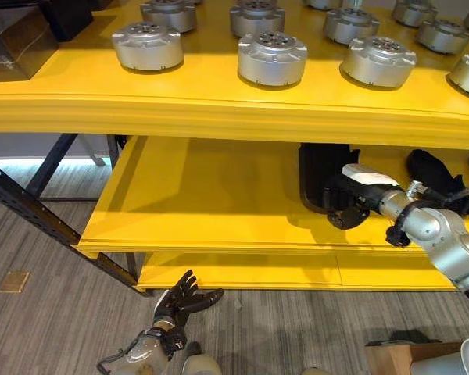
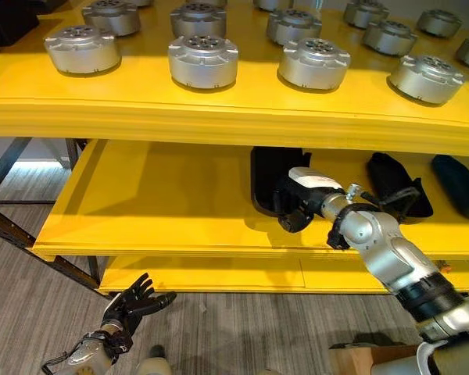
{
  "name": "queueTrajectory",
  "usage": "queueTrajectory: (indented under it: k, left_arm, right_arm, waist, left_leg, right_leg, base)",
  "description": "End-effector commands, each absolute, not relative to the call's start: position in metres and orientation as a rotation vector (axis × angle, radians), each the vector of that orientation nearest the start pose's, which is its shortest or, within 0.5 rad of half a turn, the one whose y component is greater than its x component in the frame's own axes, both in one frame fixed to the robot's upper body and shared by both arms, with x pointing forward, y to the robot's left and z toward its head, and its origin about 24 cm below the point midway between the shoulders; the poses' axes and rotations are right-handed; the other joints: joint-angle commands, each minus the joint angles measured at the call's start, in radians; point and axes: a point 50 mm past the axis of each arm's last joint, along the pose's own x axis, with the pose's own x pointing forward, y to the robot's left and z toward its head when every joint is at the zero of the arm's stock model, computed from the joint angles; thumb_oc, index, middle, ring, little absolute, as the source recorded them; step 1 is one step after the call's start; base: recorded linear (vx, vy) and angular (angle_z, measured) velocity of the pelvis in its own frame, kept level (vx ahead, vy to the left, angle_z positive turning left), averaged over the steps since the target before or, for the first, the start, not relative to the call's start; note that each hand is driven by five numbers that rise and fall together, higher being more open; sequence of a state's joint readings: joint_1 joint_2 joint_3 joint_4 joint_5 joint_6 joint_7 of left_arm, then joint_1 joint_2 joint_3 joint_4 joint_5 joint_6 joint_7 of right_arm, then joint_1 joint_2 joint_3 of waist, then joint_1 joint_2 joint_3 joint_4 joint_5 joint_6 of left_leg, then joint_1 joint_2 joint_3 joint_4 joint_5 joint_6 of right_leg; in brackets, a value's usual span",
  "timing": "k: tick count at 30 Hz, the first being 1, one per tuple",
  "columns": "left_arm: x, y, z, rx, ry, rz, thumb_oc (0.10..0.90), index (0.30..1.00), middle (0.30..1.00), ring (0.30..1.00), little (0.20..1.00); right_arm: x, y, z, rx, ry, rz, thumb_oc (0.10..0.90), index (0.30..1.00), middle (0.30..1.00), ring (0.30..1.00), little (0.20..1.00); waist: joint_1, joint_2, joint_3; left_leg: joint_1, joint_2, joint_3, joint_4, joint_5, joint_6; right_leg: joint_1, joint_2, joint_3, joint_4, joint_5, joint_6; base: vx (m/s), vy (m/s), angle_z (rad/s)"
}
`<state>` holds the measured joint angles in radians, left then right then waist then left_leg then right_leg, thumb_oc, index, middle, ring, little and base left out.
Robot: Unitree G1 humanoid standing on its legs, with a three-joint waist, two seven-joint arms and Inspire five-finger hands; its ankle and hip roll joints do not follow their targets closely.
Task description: Move parts from the plastic box to the shelf.
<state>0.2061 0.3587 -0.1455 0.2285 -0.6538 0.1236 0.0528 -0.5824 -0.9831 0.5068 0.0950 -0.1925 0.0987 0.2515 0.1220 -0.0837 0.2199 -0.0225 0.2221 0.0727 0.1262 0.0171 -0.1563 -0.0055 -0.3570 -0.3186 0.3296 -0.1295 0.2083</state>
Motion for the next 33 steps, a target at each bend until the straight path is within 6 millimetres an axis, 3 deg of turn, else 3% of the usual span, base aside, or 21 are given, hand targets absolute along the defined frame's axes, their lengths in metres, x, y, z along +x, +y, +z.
queueTrajectory:
  k: [1, 17, 26, 33]
  left_arm:
    - [0.202, 0.221, -0.015, -0.242, 0.364, 0.045, 0.900, 1.000, 1.000, 1.000, 1.000]
    - [0.201, 0.234, -0.012, -0.227, 0.361, 0.087, 0.900, 1.000, 1.000, 1.000, 1.000]
    - [0.204, 0.239, -0.009, -0.213, 0.353, 0.101, 0.900, 1.000, 1.000, 1.000, 1.000]
    - [0.209, 0.240, -0.003, -0.223, 0.325, 0.111, 0.900, 1.000, 1.000, 1.000, 1.000]
  right_arm:
    - [0.342, -0.185, 0.251, -1.277, -0.396, 0.263, 0.400, 0.300, 0.300, 0.300, 0.300]
    - [0.366, -0.155, 0.261, -1.232, -0.415, 0.251, 0.400, 0.300, 0.300, 0.300, 0.300]
    - [0.373, -0.143, 0.279, -1.154, -0.462, 0.203, 0.400, 0.300, 0.300, 0.300, 0.300]
    - [0.378, -0.149, 0.300, -1.201, -0.475, 0.121, 0.400, 0.300, 0.300, 0.300, 0.300]
  waist:
    - [0.022, -0.082, -0.049]
    - [0.104, -0.090, 0.010]
    - [0.131, -0.069, 0.065]
    - [0.142, -0.040, 0.108]
  left_leg:
    - [-0.106, 0.043, -0.042, 0.149, -0.098, 0.004]
    - [-0.192, 0.022, -0.096, 0.168, -0.084, 0.008]
    - [-0.255, 0.013, -0.125, 0.248, -0.112, 0.019]
    - [-0.317, -0.003, -0.154, 0.339, -0.142, 0.025]
  right_leg:
    - [0.126, -0.033, 0.017, -0.217, 0.129, 0.024]
    - [0.111, -0.039, -0.043, -0.208, 0.143, 0.016]
    - [0.076, -0.049, -0.051, -0.141, 0.116, 0.006]
    - [0.034, -0.068, -0.054, -0.047, 0.068, -0.008]
  base:
    - [0.01, -0.021, 0.08]
    - [-0.01, -0.017, 0.14]
    - [-0.02, 0.006, 0.06]
    - [-0.02, 0.022, 0.09]
